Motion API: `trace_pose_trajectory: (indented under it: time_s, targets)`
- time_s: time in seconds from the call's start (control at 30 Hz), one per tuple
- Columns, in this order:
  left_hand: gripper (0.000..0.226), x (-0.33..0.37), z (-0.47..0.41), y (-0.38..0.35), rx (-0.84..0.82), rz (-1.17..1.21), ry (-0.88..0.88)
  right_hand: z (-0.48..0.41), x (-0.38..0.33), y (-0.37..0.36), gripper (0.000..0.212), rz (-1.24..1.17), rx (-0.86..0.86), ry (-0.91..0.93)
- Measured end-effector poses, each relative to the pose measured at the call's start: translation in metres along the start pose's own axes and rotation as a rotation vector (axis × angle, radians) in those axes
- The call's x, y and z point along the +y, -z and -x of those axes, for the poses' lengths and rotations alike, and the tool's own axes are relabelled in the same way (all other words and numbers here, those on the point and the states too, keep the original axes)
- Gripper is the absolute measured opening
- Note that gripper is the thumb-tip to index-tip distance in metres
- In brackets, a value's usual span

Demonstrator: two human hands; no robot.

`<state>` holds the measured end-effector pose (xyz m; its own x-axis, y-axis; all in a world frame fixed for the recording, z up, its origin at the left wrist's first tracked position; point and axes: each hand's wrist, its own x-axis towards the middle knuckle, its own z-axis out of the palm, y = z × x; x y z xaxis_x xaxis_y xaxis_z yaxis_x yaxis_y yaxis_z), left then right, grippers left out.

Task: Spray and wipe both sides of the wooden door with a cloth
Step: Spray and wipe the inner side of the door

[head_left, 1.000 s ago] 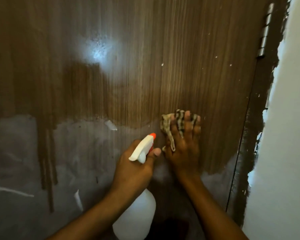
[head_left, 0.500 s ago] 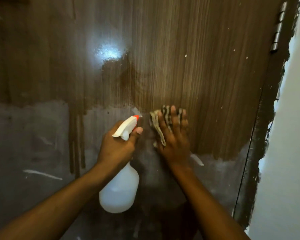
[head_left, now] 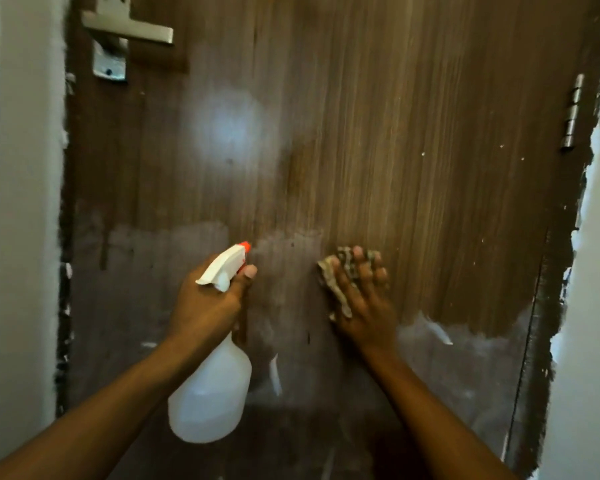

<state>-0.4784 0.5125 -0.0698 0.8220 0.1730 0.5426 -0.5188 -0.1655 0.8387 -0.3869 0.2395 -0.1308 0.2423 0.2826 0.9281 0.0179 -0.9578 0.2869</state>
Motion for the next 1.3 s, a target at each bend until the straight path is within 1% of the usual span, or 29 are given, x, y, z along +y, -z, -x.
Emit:
trace_pose_trajectory:
  time_s: [0.03, 0.13, 0.17, 0.2, 0.23, 0.27, 0.33, 0.4, 0.47, 0.5, 0.6, 0.63, 0.67, 0.7, 0.73, 0.8, 0.87, 0.9, 0.93, 0.97, 1.07, 1.1, 1.13, 1.17, 1.2, 1.3]
  targets:
    - [0.055, -0.003, 0.000, 0.007, -0.009, -0.001, 0.013, 0.004, 0.007, 0.004, 0.068, 0.019, 0.008, -0.047]
    - [0.054, -0.012, 0.002, 0.029, -0.010, -0.004, 0.010, -0.037, -0.002, 0.011, 0.076, -0.011, 0.067, -0.390]
    - [0.054, -0.013, 0.002, 0.034, 0.000, -0.004, 0.007, -0.060, -0.014, 0.012, 0.074, -0.041, 0.087, -0.469]
    - [0.054, -0.016, 0.001, 0.038, 0.009, 0.003, 0.010, -0.080, -0.030, 0.012, 0.072, -0.072, 0.090, -0.496]
    - [0.054, -0.017, 0.000, 0.044, 0.015, 0.015, 0.007, -0.093, -0.049, 0.012, 0.071, -0.096, 0.082, -0.470]
    - [0.054, -0.019, 0.001, 0.047, 0.009, 0.016, 0.004, -0.097, -0.065, 0.009, 0.071, -0.112, 0.065, -0.406]
    - [0.054, -0.024, -0.001, 0.057, 0.012, 0.015, 0.003, -0.084, -0.091, 0.003, 0.073, -0.104, 0.014, -0.207]
    - [0.053, -0.030, -0.003, 0.068, 0.025, 0.035, 0.026, -0.050, -0.093, -0.007, 0.071, -0.051, -0.019, -0.020]
    - [0.052, -0.037, -0.004, 0.079, 0.033, 0.043, 0.026, -0.022, -0.078, -0.010, 0.072, 0.000, -0.025, 0.051]
    - [0.052, -0.040, -0.003, 0.086, 0.034, 0.032, 0.019, -0.018, -0.070, -0.010, 0.075, 0.008, -0.010, 0.007]
    - [0.051, -0.046, -0.001, 0.102, 0.046, -0.013, -0.023, -0.056, -0.069, -0.005, 0.086, -0.036, 0.048, -0.383]
    - [0.050, -0.047, -0.004, 0.108, 0.056, -0.026, -0.032, -0.079, -0.081, -0.004, 0.088, -0.059, 0.068, -0.458]
    - [0.050, -0.049, -0.007, 0.113, 0.062, -0.040, -0.042, -0.099, -0.096, -0.004, 0.086, -0.087, 0.081, -0.470]
    - [0.050, -0.051, -0.010, 0.117, 0.069, -0.052, -0.044, -0.112, -0.113, -0.004, 0.081, -0.113, 0.084, -0.423]
    - [0.049, -0.054, -0.014, 0.121, 0.076, -0.061, -0.042, -0.115, -0.129, -0.008, 0.076, -0.115, 0.084, -0.330]
    - [0.051, -0.061, -0.019, 0.129, 0.087, -0.072, -0.034, -0.099, -0.154, -0.015, 0.069, -0.062, 0.062, -0.079]
    - [0.053, -0.065, -0.020, 0.131, 0.094, -0.083, -0.024, -0.068, -0.154, -0.021, 0.064, -0.022, 0.033, 0.128]
    - [0.053, -0.068, -0.019, 0.133, 0.097, -0.091, -0.019, -0.054, -0.148, -0.023, 0.064, -0.014, 0.034, 0.177]
    - [0.053, -0.070, -0.019, 0.134, 0.095, -0.097, -0.013, -0.045, -0.139, -0.023, 0.065, -0.003, 0.046, 0.186]
    - [0.054, -0.072, -0.020, 0.136, 0.091, -0.103, -0.008, -0.040, -0.133, -0.021, 0.067, 0.006, 0.059, 0.146]
    - [0.055, -0.074, -0.023, 0.143, 0.086, -0.093, 0.017, -0.068, -0.145, -0.014, 0.073, -0.046, 0.083, -0.145]
    - [0.055, -0.074, -0.026, 0.144, 0.092, -0.083, 0.023, -0.088, -0.160, -0.012, 0.073, -0.066, 0.101, -0.218]
    - [0.054, -0.074, -0.029, 0.146, 0.098, -0.074, 0.028, -0.108, -0.177, -0.012, 0.071, -0.085, 0.114, -0.249]
    - [0.054, -0.074, -0.031, 0.147, 0.101, -0.060, 0.033, -0.123, -0.193, -0.013, 0.069, -0.092, 0.116, -0.232]
    - [0.053, -0.073, -0.034, 0.147, 0.104, -0.042, 0.033, -0.131, -0.210, -0.016, 0.068, -0.088, 0.095, -0.167]
    - [0.054, -0.078, -0.037, 0.147, 0.125, -0.028, 0.035, -0.115, -0.240, -0.033, 0.067, -0.073, 0.039, 0.130]
